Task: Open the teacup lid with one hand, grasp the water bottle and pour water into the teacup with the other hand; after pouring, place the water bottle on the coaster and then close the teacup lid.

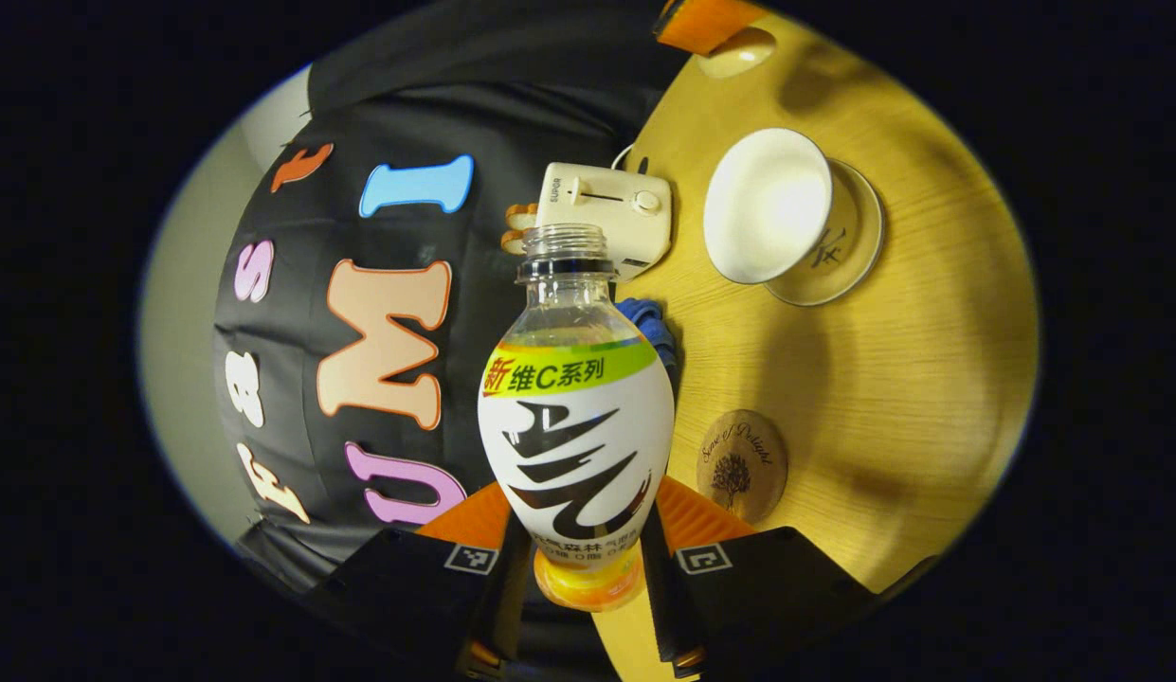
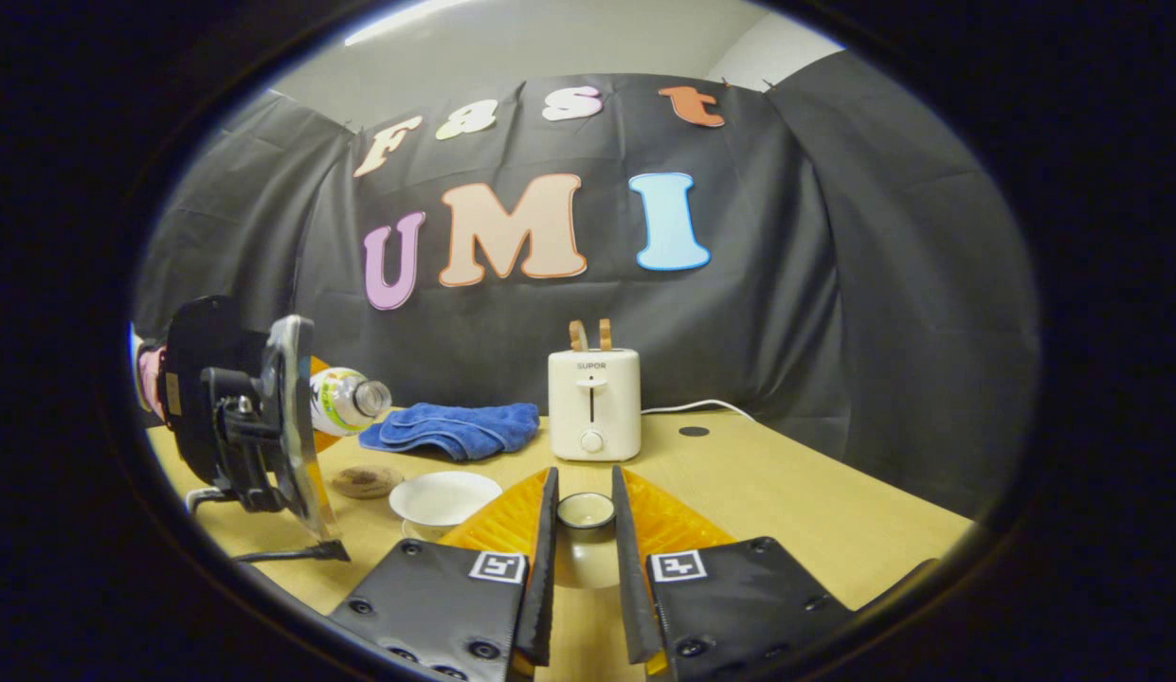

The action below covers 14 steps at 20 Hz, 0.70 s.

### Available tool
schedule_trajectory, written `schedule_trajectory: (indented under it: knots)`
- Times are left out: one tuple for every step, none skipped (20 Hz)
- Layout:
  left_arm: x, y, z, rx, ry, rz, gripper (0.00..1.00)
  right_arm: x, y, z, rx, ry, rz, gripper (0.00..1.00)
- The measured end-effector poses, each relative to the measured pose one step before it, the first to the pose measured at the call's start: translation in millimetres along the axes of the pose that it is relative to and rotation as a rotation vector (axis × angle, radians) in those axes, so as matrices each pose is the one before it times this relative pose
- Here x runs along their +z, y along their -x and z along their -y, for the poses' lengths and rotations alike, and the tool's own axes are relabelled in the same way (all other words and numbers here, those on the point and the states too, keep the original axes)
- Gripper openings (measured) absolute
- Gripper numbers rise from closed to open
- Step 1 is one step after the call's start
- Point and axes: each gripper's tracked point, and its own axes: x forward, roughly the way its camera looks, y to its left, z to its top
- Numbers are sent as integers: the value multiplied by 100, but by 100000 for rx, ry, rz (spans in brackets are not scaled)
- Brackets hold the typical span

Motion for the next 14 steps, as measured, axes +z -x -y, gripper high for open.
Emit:
schedule_trajectory:
  knots:
    - [294, -117, 24, -366, -3982, 501, 53, -28, 9, -25, 9, 32, -43, 33]
    - [158, -162, 114, -375, -3734, 317, 53, -50, 43, 24, 2, -26, -39, 33]
    - [-41, -87, 216, -629, -3013, 278, 53, 69, -51, -14, 16, 22, 26, 34]
    - [-12, -144, 275, -1293, -2483, -205, 53, -41, 16, 17, -9, -20, -2, 33]
    - [-149, -262, 275, -1219, -2641, -296, 53, 9, 46, -7, 6, 14, 25, 33]
    - [262, 497, 613, -1002, -3337, -201, 53, 28, -102, -8, -2, -18, 9, 34]
    - [145, -165, 205, -18, -3546, -162, 53, 5, 18, 1, -13, -20, 20, 33]
    - [87, -81, 129, -351, -3160, -41, 53, -48, 74, -19, 15, 21, -11, 33]
    - [-151, 29, -263, -329, -2040, 310, 53, 26, 2, 2, -14, -52, 67, 33]
    - [-51, 12, -40, -172, -1364, 295, 53, -37, -52, 8, 1, 31, -4, 34]
    - [6, -28, 137, -350, -1087, -72, 53, -1, 19, -2, 4, -19, -31, 34]
    - [41, 48, 110, -585, -1183, -179, 53, 15, -6, -21, 17, 4, 1, 34]
    - [59, -16, 51, -368, -1346, -149, 53, 24, 32, 8, 8, 2, -2, 34]
    - [35, -63, 135, -633, -1212, -212, 53, -21, -40, 33, -5, -18, -37, 33]
